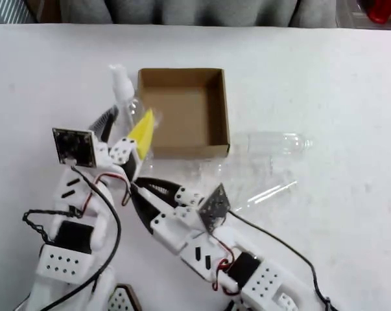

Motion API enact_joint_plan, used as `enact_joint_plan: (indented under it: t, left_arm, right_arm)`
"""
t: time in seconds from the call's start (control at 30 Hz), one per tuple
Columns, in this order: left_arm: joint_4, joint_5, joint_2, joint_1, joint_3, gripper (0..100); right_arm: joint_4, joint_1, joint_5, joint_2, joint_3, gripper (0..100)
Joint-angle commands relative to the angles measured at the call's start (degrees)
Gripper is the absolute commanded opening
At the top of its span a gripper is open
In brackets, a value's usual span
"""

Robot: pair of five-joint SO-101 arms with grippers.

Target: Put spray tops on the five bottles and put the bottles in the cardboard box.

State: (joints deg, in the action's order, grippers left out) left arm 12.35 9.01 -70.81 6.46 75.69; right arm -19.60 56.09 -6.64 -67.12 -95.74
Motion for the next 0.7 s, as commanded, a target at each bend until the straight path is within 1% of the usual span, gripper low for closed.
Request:
enact_joint_plan:
  t: [0.0, 0.23, 0.4, 0.53, 0.67]
  left_arm:
    - [-3.08, 0.62, 0.48, 1.01, -3.96, 3]
    - [-3.08, 0.62, 0.31, 1.01, -3.96, 3]
    - [-2.73, 0.53, 0.31, 1.01, -3.6, 3]
    - [-2.64, 0.44, 0.31, 1.1, -3.52, 3]
    - [0.97, 0.26, 0.22, 1.1, -3.87, 3]
  right_arm:
    - [-10.33, 0.48, -0.26, 9.98, 3.16, 1.5]
    - [-28.53, 0.13, -0.09, 31.08, 6.59, 1.5]
    - [-41.71, -1.01, 0.0, 43.38, 8.7, 1.5]
    - [-44.7, -4.35, -0.18, 51.91, 12.57, 1.5]
    - [-49.71, -6.73, -0.35, 57.45, 14.86, 1.5]
